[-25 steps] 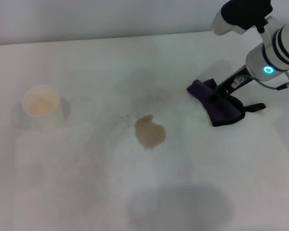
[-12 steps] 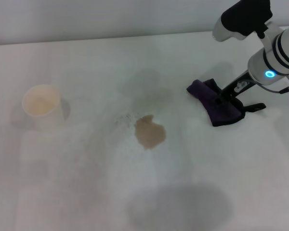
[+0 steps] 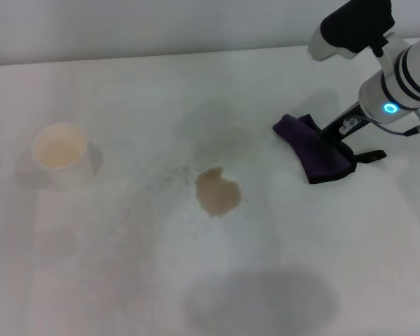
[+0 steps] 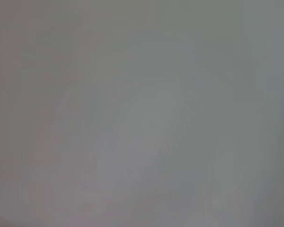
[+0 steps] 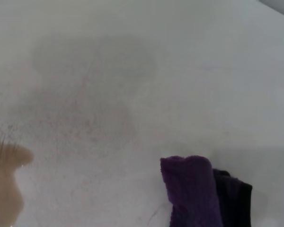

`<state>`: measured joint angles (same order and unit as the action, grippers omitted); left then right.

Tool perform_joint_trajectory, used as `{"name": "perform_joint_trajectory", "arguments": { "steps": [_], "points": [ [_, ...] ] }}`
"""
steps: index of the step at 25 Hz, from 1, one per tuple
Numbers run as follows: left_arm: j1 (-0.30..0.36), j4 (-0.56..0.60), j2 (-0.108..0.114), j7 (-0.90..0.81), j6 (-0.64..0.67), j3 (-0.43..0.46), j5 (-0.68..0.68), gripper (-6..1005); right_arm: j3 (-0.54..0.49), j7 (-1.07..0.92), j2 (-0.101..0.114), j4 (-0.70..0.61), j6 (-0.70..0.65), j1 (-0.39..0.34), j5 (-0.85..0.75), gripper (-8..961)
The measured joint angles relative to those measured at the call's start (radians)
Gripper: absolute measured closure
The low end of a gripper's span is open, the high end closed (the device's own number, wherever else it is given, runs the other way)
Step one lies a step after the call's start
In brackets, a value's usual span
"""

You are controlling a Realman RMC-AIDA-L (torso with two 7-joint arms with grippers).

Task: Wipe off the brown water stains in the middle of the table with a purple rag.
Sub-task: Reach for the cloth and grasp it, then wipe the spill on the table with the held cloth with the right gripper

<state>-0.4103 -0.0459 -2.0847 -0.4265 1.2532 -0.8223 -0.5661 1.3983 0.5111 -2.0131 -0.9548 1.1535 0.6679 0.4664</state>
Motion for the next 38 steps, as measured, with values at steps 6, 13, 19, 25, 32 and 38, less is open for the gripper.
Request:
{"name": "perform_joint_trajectory", "arguments": {
  "steps": [6,13,19,25,32,38],
  "points": [
    [-0.001,0.000,0.000,0.000,0.000,0.002,0.006,111,0.003,-0.006,-0.002,0.059,-0.001,0.036,-0.003,752],
    [0.000,0.000,0.000,0.000,-0.001,0.005,0.008,112,0.005,-0.008,-0.004,0.051,-0.005,0.052,-0.002,835],
    [0.002,0.000,0.001,0.000,-0.001,0.005,0.008,112,0.055,-0.004,-0.008,-0.040,0.025,0.062,0.047,863],
    [0.000,0.000,0.001,0.000,-0.002,0.005,0.008,111,0.293,-0.002,-0.011,-0.088,0.054,0.126,0.162,863],
    [-0.007,0.000,0.000,0.000,0.000,0.005,0.008,111,0.594,-0.001,-0.015,-0.072,-0.024,0.207,0.308,863],
    [-0.008,0.000,0.000,0.000,0.000,0.005,0.008,111,0.632,0.033,-0.015,-0.051,-0.028,0.215,0.399,863]
  ]
}}
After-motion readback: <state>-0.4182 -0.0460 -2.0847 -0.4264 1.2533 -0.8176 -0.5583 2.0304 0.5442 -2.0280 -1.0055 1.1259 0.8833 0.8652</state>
